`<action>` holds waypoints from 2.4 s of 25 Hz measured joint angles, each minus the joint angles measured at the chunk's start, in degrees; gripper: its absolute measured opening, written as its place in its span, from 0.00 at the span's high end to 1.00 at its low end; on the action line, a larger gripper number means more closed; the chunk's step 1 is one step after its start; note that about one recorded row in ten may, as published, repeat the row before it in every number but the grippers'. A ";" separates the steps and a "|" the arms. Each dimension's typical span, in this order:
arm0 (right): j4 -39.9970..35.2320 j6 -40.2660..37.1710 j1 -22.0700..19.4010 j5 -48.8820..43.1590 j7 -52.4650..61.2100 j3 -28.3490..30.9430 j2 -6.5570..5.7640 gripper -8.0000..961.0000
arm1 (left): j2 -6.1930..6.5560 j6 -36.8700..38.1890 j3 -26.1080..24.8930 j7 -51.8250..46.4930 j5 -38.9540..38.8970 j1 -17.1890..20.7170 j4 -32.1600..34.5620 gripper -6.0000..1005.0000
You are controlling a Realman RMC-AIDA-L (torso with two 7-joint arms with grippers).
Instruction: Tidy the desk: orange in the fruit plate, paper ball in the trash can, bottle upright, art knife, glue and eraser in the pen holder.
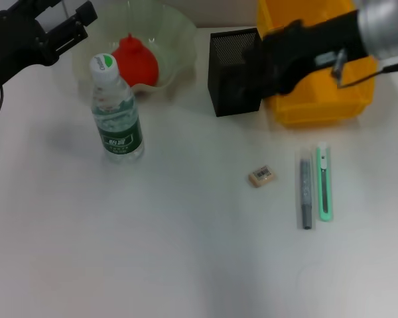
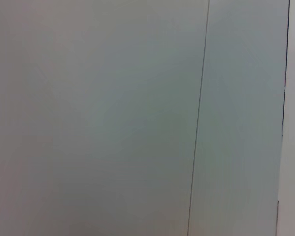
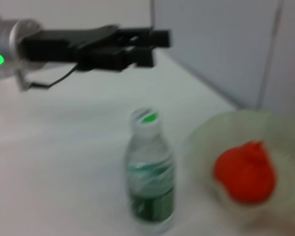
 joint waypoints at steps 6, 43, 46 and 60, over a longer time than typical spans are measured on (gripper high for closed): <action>14.38 -6.05 11.22 -9.50 -0.10 0.15 -1.78 0.22 | 0.11 0.02 -0.13 0.06 -0.11 -0.23 -0.35 0.25; 29.09 8.29 15.30 -17.38 -20.12 -12.10 0.58 0.22 | -0.05 1.20 -0.63 -0.30 -3.64 0.28 -2.18 0.25; 29.10 8.07 15.20 -16.74 -20.41 -14.14 0.62 0.22 | -0.05 0.89 -0.57 0.11 -3.68 -0.15 -2.57 0.25; 21.66 4.38 13.94 -17.19 -9.09 -13.45 0.19 0.22 | 0.14 -0.46 -1.31 0.30 -3.89 -1.25 -2.64 0.25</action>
